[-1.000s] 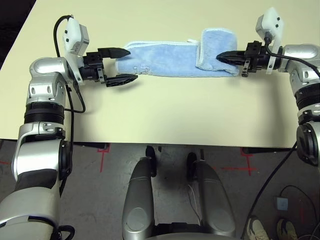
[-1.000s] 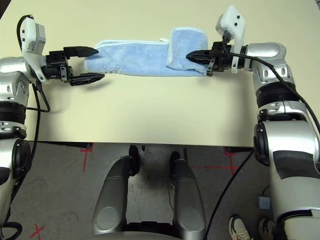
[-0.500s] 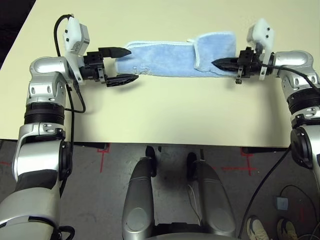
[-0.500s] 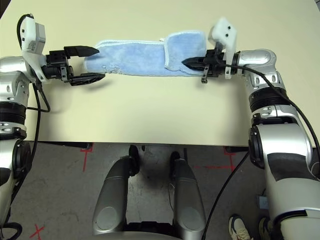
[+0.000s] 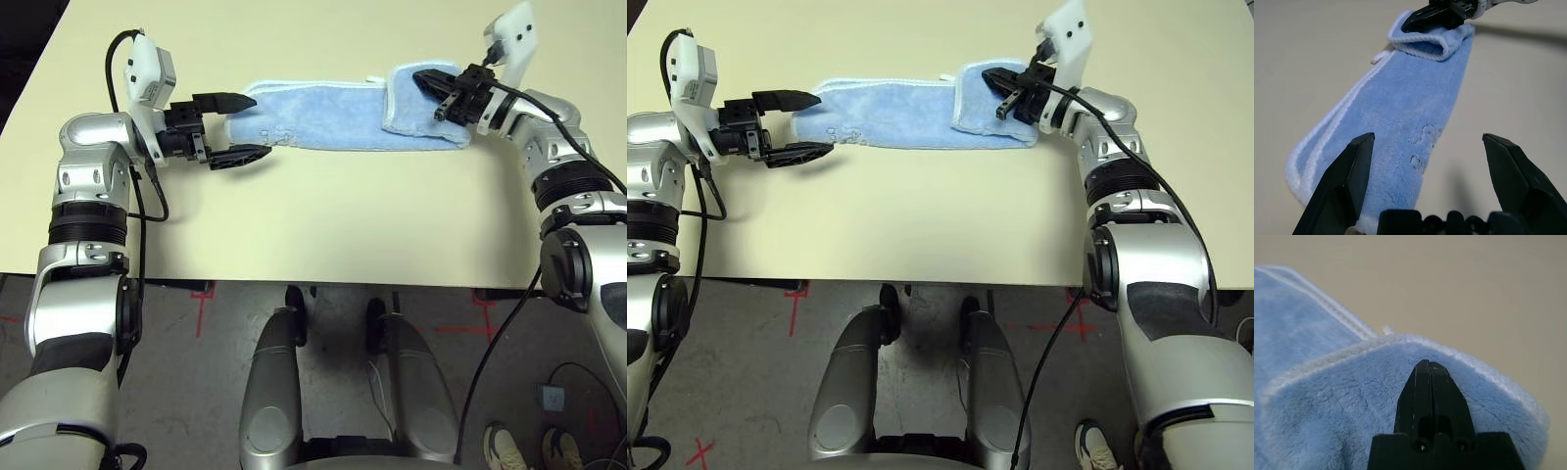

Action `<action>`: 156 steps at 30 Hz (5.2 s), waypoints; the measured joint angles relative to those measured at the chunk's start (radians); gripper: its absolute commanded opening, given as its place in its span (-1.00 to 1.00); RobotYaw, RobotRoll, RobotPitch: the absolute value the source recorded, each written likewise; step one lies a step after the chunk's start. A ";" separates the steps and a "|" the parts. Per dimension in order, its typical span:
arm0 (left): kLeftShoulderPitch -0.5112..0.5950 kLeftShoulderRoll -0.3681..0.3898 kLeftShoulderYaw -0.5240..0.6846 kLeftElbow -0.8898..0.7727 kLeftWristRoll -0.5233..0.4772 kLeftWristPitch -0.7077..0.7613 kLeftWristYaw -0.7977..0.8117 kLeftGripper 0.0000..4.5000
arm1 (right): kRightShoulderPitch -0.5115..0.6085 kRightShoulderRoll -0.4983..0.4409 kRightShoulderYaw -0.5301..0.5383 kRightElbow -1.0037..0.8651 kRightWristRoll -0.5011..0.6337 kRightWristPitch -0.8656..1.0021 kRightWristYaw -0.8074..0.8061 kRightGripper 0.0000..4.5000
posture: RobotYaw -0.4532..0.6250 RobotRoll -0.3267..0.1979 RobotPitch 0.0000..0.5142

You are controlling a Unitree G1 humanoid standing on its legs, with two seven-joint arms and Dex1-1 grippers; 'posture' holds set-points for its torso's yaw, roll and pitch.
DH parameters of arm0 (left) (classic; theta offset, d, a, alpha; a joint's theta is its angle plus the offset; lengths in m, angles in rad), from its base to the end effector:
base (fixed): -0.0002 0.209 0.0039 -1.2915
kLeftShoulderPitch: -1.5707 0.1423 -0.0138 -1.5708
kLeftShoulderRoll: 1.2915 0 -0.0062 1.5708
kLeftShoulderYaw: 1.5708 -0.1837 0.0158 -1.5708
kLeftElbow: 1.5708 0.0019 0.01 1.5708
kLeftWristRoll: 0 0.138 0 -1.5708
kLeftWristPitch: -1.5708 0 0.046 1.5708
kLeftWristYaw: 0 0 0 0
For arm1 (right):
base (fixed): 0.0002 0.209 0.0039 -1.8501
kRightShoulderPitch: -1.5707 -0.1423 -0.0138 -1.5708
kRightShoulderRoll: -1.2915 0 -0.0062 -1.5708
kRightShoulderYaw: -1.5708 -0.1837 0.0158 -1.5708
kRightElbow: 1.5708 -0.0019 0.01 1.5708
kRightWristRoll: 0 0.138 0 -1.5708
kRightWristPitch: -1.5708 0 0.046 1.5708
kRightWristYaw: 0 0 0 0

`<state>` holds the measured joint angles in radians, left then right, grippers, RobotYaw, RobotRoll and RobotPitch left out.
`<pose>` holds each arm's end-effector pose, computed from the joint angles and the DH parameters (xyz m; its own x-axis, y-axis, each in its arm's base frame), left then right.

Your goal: Fold the towel and set it aside.

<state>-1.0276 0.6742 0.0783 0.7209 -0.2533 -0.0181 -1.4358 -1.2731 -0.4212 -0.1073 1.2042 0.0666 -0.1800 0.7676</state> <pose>0.3319 0.2769 0.2614 0.4052 -0.9086 -0.1012 0.8359 0.3234 0.4435 0.3744 -0.2099 0.2370 0.7951 0.5971 0.1057 -0.5451 0.7802 -0.3070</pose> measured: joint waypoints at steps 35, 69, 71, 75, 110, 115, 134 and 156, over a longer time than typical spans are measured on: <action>-0.028 -0.006 -0.002 0.041 0.000 -0.012 0.000 1.00 | 0.189 -0.147 0.054 -0.216 0.065 -0.020 0.551 -0.99 | -0.13 0.25 0.48; -0.019 0.025 0.000 0.048 0.001 -0.065 0.018 1.00 | 0.312 -0.299 -0.060 -0.314 0.270 -0.063 0.833 -0.53 | -0.07 0.25 0.47; -0.019 0.033 0.001 0.049 0.001 -0.067 0.030 1.00 | 0.320 -0.287 -0.060 -0.305 0.270 -0.106 0.834 -0.17 | -0.06 0.25 0.47; -0.008 0.035 0.001 0.043 0.001 -0.066 0.041 1.00 | 0.323 -0.273 -0.060 -0.289 0.270 -0.150 0.834 0.46 | -0.04 0.25 0.48; -0.096 0.113 0.222 -0.082 -0.302 1.470 0.574 1.00 | 0.338 -0.232 -0.056 -0.323 0.267 -0.105 0.793 0.99 | -0.07 0.25 0.54; -0.108 0.070 0.263 -0.080 -0.314 1.483 0.625 1.00 | 0.341 -0.232 -0.055 -0.343 0.264 -0.095 0.788 0.99 | -0.07 0.25 0.53; -0.164 -0.040 0.323 -0.019 -0.326 1.422 0.748 0.69 | 0.381 -0.235 -0.053 -0.433 0.263 -0.055 0.756 1.00 | -0.12 0.25 0.50; -0.211 -0.020 0.312 0.161 -0.292 1.229 0.790 -0.98 | 0.401 -0.244 -0.052 -0.469 0.263 -0.033 0.738 1.00 | -0.12 0.25 0.50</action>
<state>-1.2386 0.6545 0.3901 0.8823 -0.5449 1.2105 -0.6457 -0.8718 -0.6654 -0.1593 0.7356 0.3298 -0.2135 1.5057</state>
